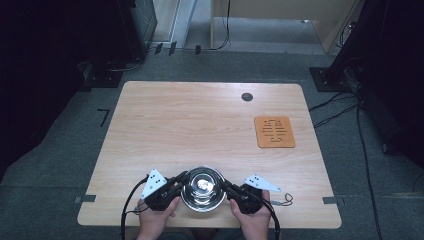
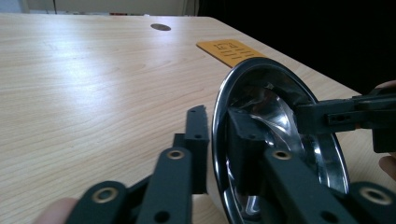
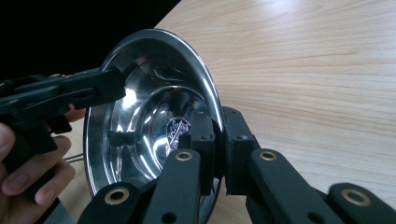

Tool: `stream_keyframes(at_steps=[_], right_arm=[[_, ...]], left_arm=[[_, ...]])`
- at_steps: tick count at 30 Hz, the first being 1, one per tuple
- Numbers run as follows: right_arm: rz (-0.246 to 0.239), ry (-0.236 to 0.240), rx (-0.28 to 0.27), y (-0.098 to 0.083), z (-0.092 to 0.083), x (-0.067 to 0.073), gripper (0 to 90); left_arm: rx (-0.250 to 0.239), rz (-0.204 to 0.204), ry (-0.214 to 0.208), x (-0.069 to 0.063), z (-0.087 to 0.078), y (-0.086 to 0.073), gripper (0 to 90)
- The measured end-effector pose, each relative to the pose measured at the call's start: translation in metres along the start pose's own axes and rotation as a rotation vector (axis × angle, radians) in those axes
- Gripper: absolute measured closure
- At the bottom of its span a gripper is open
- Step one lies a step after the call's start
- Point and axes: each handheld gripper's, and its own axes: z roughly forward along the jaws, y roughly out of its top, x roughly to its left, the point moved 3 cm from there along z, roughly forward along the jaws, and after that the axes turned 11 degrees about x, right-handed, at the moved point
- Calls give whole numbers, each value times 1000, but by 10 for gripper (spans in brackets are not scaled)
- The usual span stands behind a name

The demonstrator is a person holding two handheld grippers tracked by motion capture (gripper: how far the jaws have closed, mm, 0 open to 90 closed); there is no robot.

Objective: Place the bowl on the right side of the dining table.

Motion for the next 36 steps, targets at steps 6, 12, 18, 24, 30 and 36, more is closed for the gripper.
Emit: stream_keyframes(at_steps=[6, 12, 18, 24, 30, 36], right_arm=[[16, -18, -22, 2, -5, -7, 862], [31, -48, -27, 4, -8, -12, 862], [36, -62, -35, 5, -11, -16, 862], [51, -77, -39, 6, -14, -21, 862], [62, -86, -51, 9, -19, -26, 862], [74, -99, -57, 10, -22, -31, 862]], left_arm=[[-3, -47, -8, 8, -1, 0, 548], [-12, -76, 48, 13, -4, 2, 342], [7, -98, 101, 17, -5, 2, 190], [18, -106, 115, 22, -7, 1, 175], [39, -118, 149, 31, -9, 0, 132], [70, -131, 197, 41, -10, -3, 131]])
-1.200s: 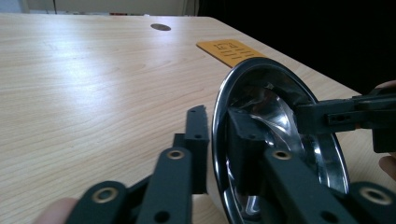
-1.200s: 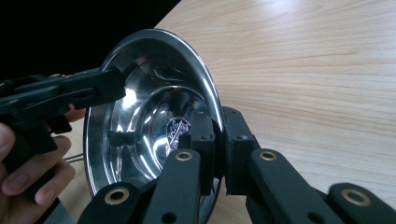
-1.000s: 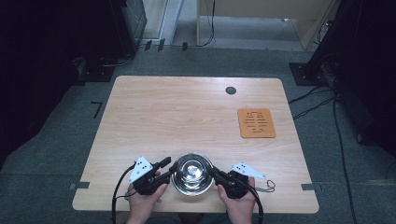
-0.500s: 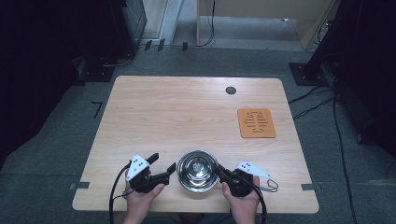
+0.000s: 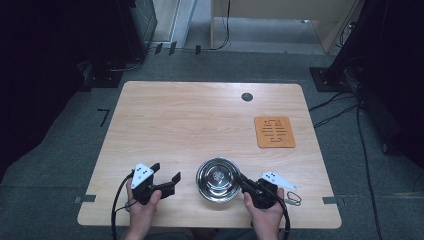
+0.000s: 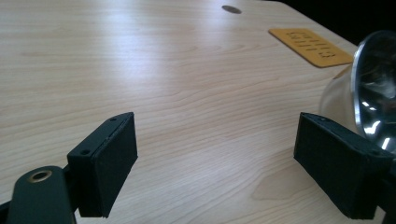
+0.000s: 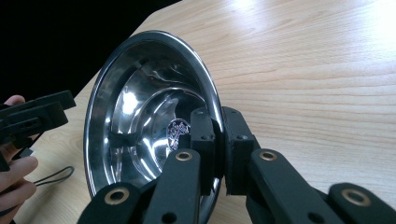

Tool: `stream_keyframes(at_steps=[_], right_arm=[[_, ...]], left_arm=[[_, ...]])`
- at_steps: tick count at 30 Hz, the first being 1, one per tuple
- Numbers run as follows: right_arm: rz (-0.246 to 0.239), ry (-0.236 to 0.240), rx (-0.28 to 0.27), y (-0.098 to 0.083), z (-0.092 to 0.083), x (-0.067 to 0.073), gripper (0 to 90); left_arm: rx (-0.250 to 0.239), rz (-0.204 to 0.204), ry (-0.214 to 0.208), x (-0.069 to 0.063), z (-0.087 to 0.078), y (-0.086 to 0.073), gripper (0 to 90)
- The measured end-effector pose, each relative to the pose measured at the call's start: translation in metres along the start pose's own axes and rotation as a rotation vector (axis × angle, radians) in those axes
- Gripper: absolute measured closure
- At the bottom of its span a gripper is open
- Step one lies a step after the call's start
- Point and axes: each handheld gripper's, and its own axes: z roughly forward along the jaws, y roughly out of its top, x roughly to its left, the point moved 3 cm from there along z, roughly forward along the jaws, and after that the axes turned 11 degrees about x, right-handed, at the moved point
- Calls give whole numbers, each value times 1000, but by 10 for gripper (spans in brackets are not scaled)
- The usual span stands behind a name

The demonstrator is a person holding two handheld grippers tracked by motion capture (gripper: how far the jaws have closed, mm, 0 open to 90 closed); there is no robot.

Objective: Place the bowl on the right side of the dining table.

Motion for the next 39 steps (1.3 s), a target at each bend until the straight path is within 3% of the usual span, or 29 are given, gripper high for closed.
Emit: stream_keyframes(at_steps=[5, 8, 15, 19, 23, 32, 36, 39], right_arm=[[3, -2, -4, 1, -1, -2, 862], [8, -5, -5, 1, -2, -3, 862], [22, -8, -9, 2, -4, -6, 862], [24, -12, -14, 3, -4, -8, 862], [30, -15, -15, 4, -5, -10, 862], [39, -28, -23, 5, -8, -15, 862], [43, -41, -25, 6, -8, -17, 862], [48, -45, -31, 7, -10, -20, 862]], left_arm=[[17, -6, 31, 9, 1, -2, 131], [42, -10, 85, 16, 3, -3, 132], [103, -58, 140, 35, 7, -7, 132], [121, -63, 173, 41, 9, -8, 132], [145, -49, 224, 47, 11, -11, 132], [173, -39, 264, 53, 15, -15, 132], [188, -18, 317, 55, 18, -18, 132], [197, -12, 323, 55, 20, -19, 132]])
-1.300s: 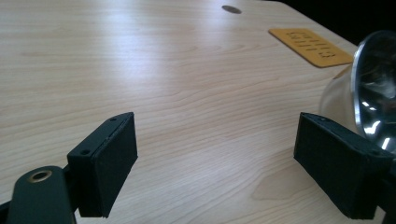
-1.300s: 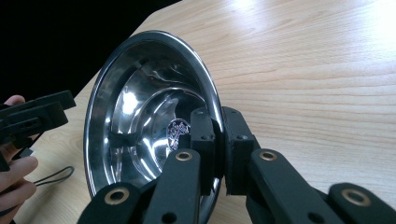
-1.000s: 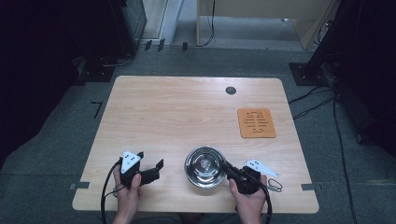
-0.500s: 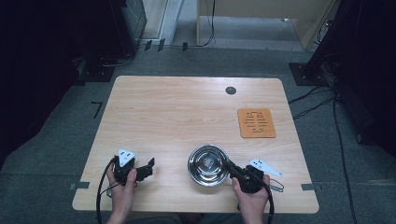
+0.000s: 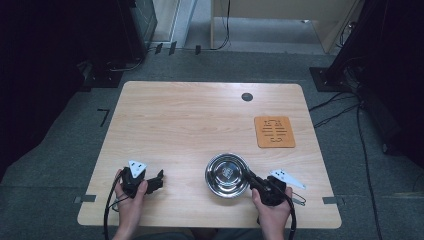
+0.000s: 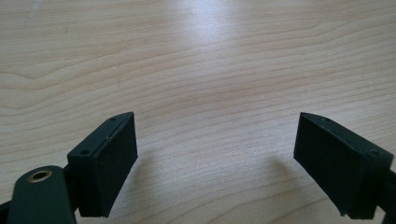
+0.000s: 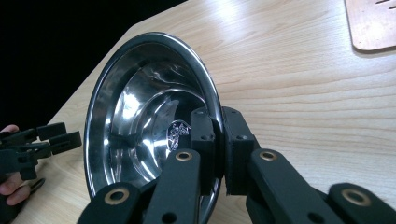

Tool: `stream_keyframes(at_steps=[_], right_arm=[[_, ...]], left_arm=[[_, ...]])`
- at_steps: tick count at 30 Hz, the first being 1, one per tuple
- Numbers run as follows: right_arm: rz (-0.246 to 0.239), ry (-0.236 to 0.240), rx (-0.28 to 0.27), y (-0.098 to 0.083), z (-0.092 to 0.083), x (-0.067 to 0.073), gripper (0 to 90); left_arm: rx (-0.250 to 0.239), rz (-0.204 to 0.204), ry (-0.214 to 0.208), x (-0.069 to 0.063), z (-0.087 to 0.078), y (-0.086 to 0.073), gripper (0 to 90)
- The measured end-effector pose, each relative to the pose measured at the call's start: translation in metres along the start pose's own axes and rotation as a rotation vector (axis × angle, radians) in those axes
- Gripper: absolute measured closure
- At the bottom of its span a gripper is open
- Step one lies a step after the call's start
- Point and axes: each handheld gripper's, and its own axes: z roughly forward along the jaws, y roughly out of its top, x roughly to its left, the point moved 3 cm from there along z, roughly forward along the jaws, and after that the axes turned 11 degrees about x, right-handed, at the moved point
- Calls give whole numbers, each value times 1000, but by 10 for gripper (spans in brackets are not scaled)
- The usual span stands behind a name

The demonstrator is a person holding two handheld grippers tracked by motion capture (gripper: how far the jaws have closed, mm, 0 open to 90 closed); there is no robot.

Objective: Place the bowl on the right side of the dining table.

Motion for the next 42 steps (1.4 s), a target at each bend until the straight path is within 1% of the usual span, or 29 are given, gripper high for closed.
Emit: stream_keyframes(at_steps=[5, 10, 15, 19, 42], right_arm=[[7, -5, -5, 1, -2, -3, 862], [18, -13, -13, 3, -3, -6, 862], [30, -21, -14, 4, -5, -10, 862], [48, -25, -28, 7, -9, -15, 862], [95, -55, -79, 16, -23, -34, 862]], left_arm=[[8, -4, -7, 0, 1, 0, 132], [32, 5, -24, 0, 3, 0, 132], [56, 19, -17, -2, 5, 0, 132], [59, 13, -20, -1, 5, 0, 132], [58, 11, -18, -2, 5, 1, 131]])
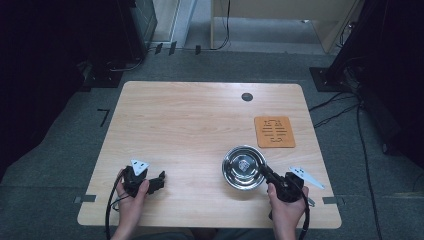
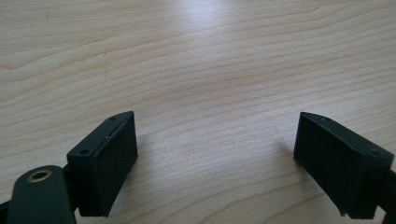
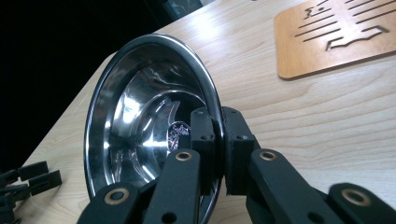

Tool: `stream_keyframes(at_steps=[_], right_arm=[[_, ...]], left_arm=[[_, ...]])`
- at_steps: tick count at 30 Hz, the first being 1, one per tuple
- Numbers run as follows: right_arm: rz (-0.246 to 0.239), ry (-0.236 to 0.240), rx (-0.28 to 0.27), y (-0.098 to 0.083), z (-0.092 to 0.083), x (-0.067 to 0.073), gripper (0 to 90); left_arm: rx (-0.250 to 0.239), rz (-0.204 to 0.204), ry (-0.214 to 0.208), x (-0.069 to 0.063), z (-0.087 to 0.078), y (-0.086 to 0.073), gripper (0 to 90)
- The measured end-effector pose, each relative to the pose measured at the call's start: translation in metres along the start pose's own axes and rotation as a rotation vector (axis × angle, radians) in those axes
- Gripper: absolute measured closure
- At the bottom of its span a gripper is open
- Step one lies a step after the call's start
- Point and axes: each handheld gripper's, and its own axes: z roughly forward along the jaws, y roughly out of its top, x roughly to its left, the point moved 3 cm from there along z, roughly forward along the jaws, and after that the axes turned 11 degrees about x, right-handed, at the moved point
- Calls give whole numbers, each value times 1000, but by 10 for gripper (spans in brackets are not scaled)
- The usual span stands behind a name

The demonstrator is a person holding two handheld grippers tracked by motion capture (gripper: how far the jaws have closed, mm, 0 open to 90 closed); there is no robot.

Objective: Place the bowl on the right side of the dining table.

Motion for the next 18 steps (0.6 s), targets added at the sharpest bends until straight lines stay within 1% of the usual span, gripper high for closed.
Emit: stream_keyframes(at_steps=[18], right_arm=[[38, -30, -41, 8, -9, -16, 862]], left_arm=[[0, 0, 0, 0, 0, 0, 131]])
